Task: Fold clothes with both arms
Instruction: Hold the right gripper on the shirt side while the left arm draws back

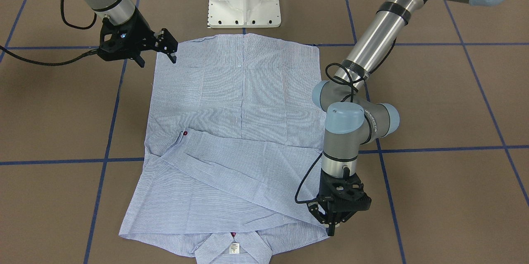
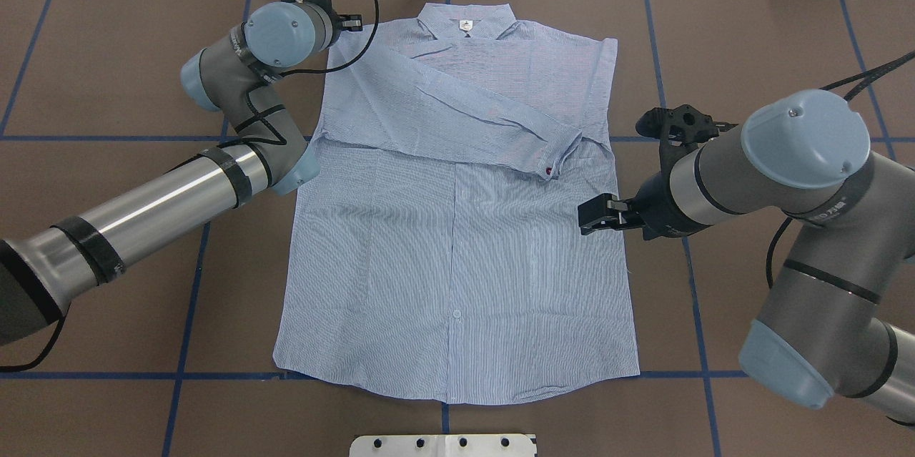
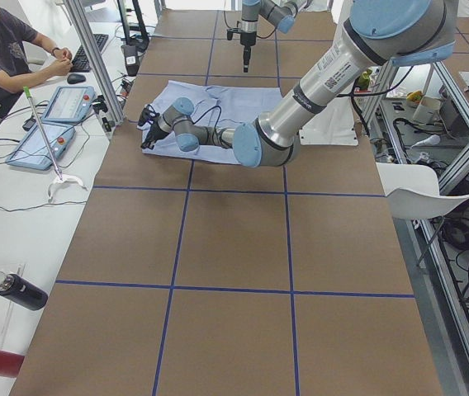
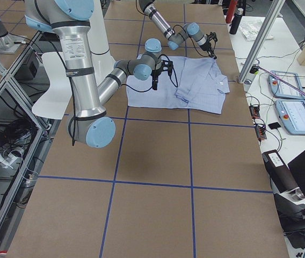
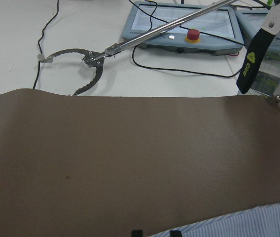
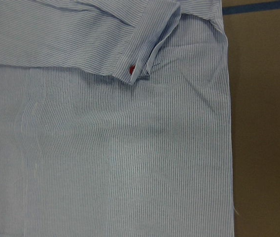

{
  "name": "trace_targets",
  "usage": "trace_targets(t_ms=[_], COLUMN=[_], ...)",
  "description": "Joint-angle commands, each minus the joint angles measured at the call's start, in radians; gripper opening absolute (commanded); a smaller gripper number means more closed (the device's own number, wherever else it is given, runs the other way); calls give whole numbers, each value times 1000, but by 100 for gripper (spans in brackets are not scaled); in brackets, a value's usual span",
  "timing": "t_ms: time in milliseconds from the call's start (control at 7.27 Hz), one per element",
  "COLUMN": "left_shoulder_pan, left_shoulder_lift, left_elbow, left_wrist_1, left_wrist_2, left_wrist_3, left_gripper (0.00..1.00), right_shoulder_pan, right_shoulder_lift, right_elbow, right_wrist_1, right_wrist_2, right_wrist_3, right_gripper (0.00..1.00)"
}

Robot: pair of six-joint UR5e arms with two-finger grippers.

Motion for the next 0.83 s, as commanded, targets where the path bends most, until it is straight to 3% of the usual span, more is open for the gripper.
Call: trace_targets(t_ms=[0, 688], left_shoulder_pan=[-17, -25], left_shoulder_lift=[6, 33], left_elbow=[1, 11], left_wrist_1=[3, 8], left_wrist_2=[0, 11], left_wrist_3=[-1, 1], left_gripper=[0, 0], right_shoulder_pan=[0, 0], right_shoulder_lift=[0, 0], right_elbow=[-2, 0], right_wrist_1=[0, 0], right_wrist_2=[0, 0], right_wrist_3=[-3, -3], right_gripper=[100, 100])
